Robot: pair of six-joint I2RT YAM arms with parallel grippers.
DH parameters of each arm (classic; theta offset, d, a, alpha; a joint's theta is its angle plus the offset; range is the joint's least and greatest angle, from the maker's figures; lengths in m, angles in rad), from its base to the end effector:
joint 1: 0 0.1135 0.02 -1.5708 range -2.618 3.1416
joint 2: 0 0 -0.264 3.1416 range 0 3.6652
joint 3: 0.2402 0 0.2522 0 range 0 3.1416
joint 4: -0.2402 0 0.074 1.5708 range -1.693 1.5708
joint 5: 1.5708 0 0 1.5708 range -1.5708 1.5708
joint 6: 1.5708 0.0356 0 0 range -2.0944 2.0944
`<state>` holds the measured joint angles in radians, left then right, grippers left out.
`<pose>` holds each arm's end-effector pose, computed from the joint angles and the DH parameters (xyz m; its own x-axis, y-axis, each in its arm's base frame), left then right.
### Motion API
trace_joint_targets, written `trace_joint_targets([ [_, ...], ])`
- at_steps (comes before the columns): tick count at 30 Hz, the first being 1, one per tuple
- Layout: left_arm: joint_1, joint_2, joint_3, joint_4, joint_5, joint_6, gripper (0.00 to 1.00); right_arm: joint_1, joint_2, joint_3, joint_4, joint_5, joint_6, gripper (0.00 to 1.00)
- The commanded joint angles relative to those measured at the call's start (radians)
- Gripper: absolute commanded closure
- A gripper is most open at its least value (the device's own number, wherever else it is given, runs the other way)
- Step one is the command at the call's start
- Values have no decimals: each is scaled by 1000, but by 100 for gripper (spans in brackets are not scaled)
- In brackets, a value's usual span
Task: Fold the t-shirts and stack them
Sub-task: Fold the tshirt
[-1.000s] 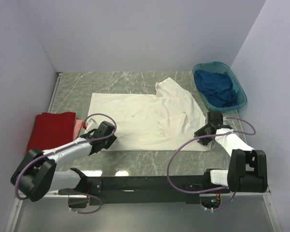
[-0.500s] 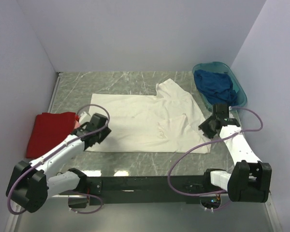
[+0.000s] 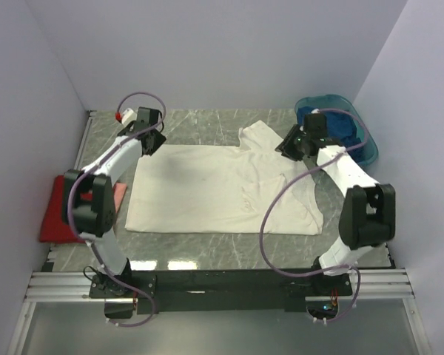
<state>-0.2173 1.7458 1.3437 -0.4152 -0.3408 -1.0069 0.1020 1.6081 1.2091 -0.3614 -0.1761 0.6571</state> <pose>0.3819 -0.0721 0.2544 -0.3636 -0.7355 -0.5717 -0.6126 0.6511 -0.4480 0.3554 0.0426 0.2623 -0.6812 0.5348 -0.4999 0.2395 0.8081 0.5382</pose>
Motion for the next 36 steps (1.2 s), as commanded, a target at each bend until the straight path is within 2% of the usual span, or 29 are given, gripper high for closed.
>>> trace_joint_targets([
  [1, 50, 142, 173, -94, -58, 77, 60, 28, 76, 116, 48, -16, -82, 60],
  [6, 84, 344, 395, -172, -113, 134, 61, 30, 183, 219, 55, 0, -140, 61],
  [9, 94, 418, 469, -209, -122, 156, 62, 30, 231, 289, 41, 4, -158, 61],
  [18, 108, 547, 604, -246, -152, 175, 62, 30, 317, 348, 62, -45, -163, 61],
  [32, 114, 647, 678, -307, -188, 156, 61, 30, 345, 359, 56, -51, -180, 61],
  [36, 116, 663, 683, -315, -185, 154, 64, 30, 355, 368, 52, -54, -182, 61],
])
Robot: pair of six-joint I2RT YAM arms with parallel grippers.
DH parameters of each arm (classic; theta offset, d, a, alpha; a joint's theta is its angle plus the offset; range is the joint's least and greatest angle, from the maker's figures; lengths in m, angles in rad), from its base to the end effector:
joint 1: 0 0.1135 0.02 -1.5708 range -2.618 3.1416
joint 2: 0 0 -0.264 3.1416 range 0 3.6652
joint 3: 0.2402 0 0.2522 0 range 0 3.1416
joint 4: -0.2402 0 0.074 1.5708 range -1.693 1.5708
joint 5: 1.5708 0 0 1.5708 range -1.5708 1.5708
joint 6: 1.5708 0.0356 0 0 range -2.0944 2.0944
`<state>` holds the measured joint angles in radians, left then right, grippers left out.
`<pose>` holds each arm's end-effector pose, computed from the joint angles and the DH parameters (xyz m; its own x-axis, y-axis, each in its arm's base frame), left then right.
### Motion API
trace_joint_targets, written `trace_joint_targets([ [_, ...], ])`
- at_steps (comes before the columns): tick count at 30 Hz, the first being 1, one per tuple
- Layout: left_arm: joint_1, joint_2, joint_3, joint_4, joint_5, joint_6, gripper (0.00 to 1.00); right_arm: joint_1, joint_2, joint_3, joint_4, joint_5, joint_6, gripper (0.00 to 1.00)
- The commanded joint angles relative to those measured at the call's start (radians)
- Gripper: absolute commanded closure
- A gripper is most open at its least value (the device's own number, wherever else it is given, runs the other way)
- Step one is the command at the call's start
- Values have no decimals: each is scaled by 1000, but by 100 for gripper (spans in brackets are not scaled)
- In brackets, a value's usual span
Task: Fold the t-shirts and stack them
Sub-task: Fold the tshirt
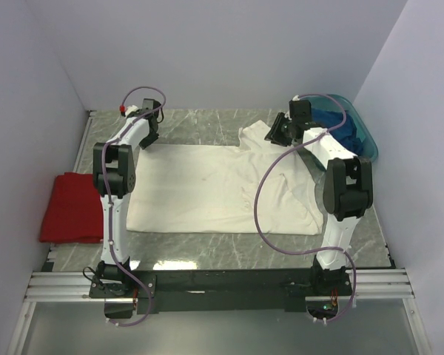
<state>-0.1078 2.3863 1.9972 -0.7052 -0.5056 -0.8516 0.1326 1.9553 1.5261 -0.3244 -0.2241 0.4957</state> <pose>0.5087 -0.0377 0.1636 -0.4867 -0.6094 -0.6259 -0.7481 0.6607 -0.0616 0.4410 0.0668 0.2365 -0.7343 0.3699 -0.5691 0.0679 0.8743 0.4806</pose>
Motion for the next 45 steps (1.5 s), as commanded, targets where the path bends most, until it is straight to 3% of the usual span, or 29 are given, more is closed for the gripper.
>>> trace_joint_targets([
  [1, 7, 24, 28, -31, -22, -3, 64, -1, 11, 54, 12, -7, -20, 61],
  [8, 7, -42, -11, 18, -39, 9, 57, -1, 17, 58, 13, -20, -17, 61],
  [31, 5, 39, 130, -5, -67, 91, 58, -2, 37, 69, 18, -35, -11, 62],
  [45, 7, 91, 130, -22, -45, 89, 60, -2, 62, 82, 5, -38, -19, 63],
])
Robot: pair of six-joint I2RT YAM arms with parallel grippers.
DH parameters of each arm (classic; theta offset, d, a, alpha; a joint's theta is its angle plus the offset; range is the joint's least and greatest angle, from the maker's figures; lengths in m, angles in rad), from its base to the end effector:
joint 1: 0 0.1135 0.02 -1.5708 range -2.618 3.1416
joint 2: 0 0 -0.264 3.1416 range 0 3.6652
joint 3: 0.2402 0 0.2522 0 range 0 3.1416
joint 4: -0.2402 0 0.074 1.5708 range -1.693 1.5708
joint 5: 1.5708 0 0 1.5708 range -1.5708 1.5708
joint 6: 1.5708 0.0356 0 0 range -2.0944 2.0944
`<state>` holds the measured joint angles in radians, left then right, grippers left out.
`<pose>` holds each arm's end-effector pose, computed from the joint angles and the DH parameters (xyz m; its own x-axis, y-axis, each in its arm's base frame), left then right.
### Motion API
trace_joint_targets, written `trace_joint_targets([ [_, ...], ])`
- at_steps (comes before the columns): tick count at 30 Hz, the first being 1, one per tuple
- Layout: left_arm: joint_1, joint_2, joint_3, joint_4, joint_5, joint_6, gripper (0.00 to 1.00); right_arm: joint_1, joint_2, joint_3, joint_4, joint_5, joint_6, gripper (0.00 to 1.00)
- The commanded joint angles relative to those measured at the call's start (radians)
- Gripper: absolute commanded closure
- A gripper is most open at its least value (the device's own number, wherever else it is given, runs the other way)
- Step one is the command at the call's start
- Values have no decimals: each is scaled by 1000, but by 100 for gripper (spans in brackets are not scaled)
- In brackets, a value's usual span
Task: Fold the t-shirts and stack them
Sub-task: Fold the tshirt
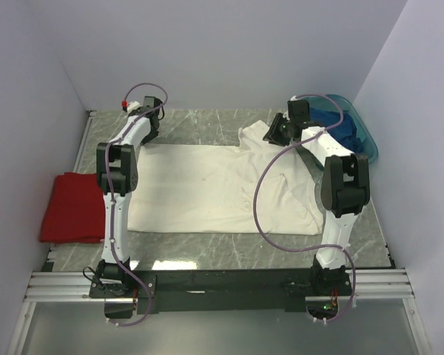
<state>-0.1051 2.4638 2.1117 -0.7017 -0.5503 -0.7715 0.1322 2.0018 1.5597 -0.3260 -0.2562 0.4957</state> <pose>0.5269 -0.0369 0.1602 -0.5029 -0.5445 -0.6713 -0.7229 0.6907 -0.0187 0.4502 0.0690 0.2274 -0.7524 0.3641 -0.5489 0.0565 0.8659 0.4970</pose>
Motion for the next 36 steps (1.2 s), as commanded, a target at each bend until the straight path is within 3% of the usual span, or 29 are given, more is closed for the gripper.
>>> trace_joint_targets([
  [1, 4, 14, 17, -27, 0, 12, 63, 0, 17, 49, 5, -5, -19, 63],
  [8, 4, -32, -33, -16, -13, 8, 100, -3, 46, 95, -18, 21, -28, 63],
  [21, 5, -158, -205, 44, -19, 18, 100, 4, 314, 468, -240, 245, -127, 63],
  [28, 4, -172, -239, 34, 0, 0, 100, 1, 482, 778, -375, 314, -147, 59],
  [33, 5, -198, -263, 50, 6, 6, 100, 1, 486, 761, -325, 308, -102, 46],
  [36, 5, -206, -265, 47, 10, 8, 100, 3, 517, 778, -320, 261, -48, 44],
])
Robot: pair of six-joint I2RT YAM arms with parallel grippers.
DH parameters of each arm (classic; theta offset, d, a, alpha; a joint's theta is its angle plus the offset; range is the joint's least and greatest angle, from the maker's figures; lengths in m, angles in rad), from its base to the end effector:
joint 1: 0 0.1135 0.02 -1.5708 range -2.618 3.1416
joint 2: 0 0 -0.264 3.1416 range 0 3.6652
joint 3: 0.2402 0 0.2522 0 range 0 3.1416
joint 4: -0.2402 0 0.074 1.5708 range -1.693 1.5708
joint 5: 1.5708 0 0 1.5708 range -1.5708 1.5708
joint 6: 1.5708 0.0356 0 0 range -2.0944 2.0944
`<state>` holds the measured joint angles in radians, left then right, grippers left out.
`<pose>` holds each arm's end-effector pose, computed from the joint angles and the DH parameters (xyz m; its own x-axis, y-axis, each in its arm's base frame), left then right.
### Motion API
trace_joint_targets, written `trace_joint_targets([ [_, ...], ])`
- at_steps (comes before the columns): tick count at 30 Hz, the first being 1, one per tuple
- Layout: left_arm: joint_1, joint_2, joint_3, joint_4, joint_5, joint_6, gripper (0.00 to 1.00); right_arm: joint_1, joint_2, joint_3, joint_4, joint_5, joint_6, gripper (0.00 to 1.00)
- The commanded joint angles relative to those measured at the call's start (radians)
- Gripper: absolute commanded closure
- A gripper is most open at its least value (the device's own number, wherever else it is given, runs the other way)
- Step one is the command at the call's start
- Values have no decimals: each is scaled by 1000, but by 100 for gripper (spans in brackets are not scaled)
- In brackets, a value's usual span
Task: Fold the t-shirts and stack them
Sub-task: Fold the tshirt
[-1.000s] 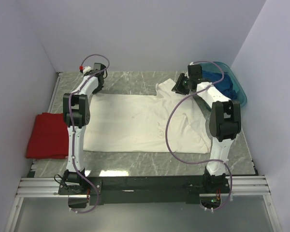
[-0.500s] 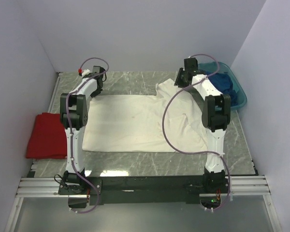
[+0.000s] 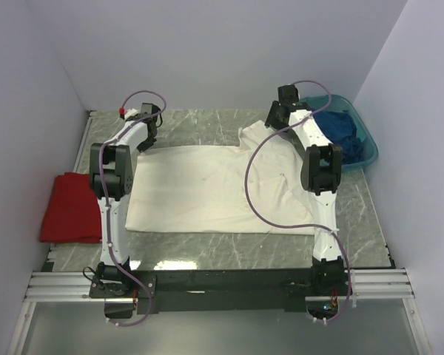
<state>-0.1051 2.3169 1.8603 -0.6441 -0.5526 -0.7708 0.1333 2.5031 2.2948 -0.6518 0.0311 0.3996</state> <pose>0.4920 -0.0331 0.1602 -0.5335 -0.5400 -0.6510 -0.7233 0.6903 0.0201 0.5508 0.0727 0.1958 -0.7359 0.2937 -0.6101 0.1884 0.9543 0.2321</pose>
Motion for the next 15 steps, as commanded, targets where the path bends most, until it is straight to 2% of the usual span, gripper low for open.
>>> trace_joint_targets([
  [1, 5, -62, -16, -11, 13, 7, 100, -1, 46, 58, 0, -28, 77, 44],
  [4, 5, -70, -29, -8, 19, 8, 100, 0, 80, 117, -37, -53, 125, 43],
  [15, 5, -71, -38, 4, 54, 2, 100, -9, 92, 98, -49, -7, 231, 43],
])
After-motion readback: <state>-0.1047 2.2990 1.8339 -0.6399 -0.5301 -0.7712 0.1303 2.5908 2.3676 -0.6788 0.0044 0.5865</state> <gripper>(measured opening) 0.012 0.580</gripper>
